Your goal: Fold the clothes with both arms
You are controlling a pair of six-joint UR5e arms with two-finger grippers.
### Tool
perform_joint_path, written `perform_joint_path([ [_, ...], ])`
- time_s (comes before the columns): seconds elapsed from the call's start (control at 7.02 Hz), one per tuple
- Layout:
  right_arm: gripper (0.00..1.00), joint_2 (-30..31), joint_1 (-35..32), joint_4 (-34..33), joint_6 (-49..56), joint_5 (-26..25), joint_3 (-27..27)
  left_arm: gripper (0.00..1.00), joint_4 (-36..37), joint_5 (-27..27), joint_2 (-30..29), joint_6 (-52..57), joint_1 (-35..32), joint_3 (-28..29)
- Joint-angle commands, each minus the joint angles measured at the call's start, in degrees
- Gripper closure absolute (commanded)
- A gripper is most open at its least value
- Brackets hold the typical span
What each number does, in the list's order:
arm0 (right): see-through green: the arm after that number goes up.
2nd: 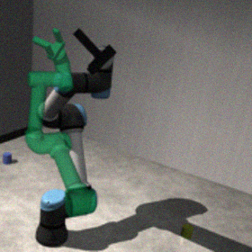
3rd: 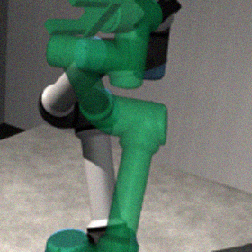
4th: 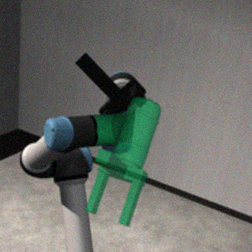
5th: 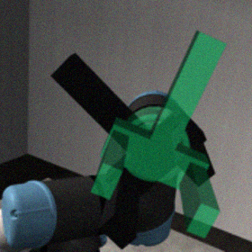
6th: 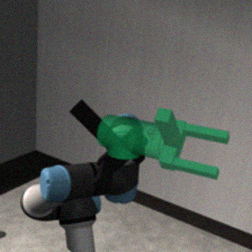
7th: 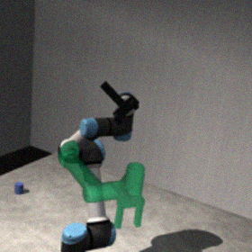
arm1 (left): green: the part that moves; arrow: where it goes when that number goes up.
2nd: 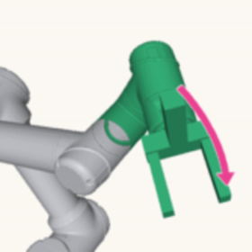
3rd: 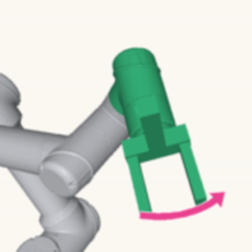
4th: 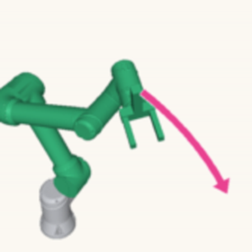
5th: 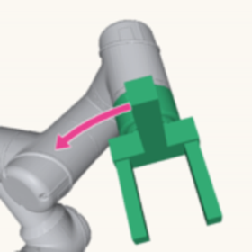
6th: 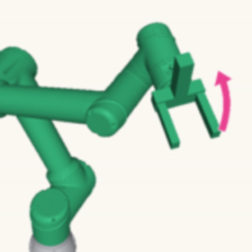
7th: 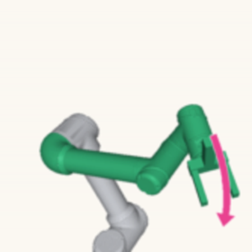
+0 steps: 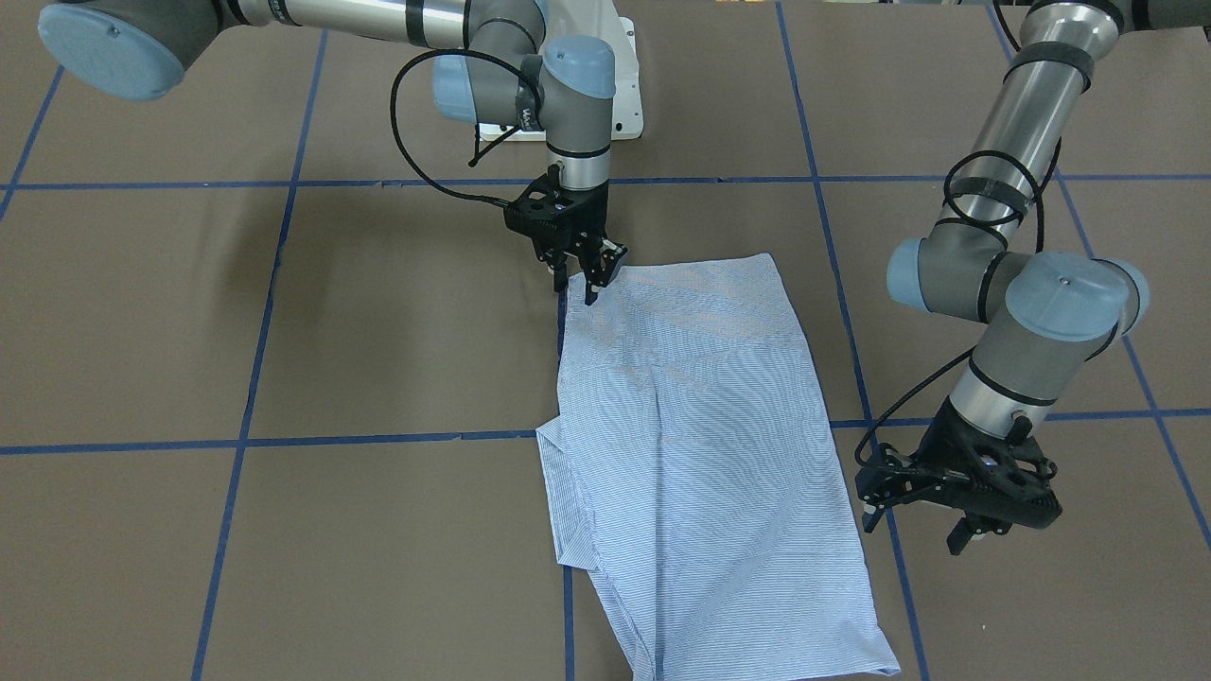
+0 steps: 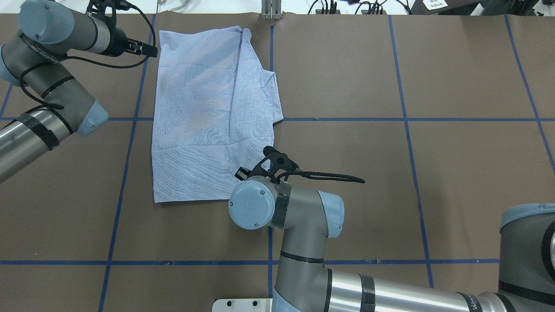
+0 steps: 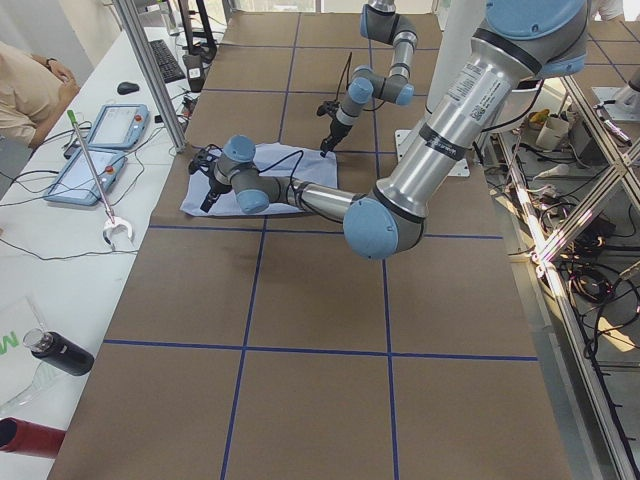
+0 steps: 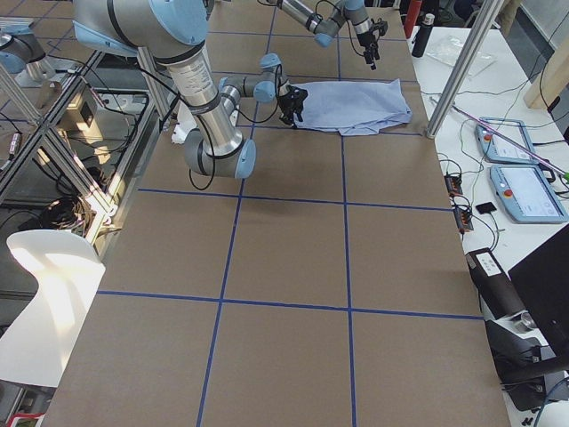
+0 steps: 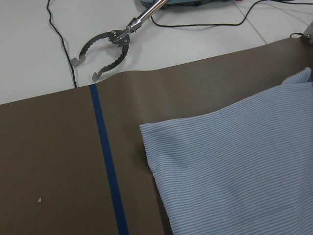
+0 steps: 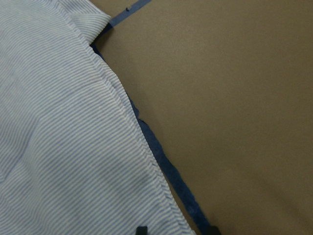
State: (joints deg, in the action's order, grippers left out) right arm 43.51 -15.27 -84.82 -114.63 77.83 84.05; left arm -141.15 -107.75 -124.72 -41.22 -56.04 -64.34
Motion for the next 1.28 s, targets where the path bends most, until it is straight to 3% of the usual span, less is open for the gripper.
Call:
perform_joint_path([
  [0.0, 0.78, 0.0, 0.9, 0.0, -0.1, -1.8, 0.0, 0.00, 0.0, 0.0, 0.0, 0.0, 0.0, 0.0],
  [0.14, 1.00, -0.1, 0.9, 0.1, -0.1, -1.8, 0.1, 0.00, 0.0, 0.0, 0.0, 0.0, 0.0, 0.0],
  [0.43, 1.00, 0.3, 0.5, 0.0, 0.0, -2.8, 1.5, 0.00, 0.1, -0.1, -0.1, 0.0, 0.0, -0.7],
  [0.57, 1.00, 1.3, -0.6, -1.4, 0.5, -2.8, 5.1, 0.00, 0.4, -0.3, 0.8, -0.9, 0.5, -3.4],
  [0.71, 1.00, 5.2, -0.6, -3.3, 0.5, -2.7, 11.6, 0.00, 0.7, -1.3, 3.7, -1.2, 0.7, -8.4],
  [0.85, 1.00, 10.5, -0.6, -3.8, 0.6, -2.6, 17.8, 0.00, 0.6, -6.2, 6.1, -8.9, 0.8, -13.3],
  [1.14, 1.00, 13.5, -0.8, -3.8, 0.8, -2.3, 21.9, 0.00, 0.5, -6.8, 13.9, -26.0, 8.9, -29.5],
])
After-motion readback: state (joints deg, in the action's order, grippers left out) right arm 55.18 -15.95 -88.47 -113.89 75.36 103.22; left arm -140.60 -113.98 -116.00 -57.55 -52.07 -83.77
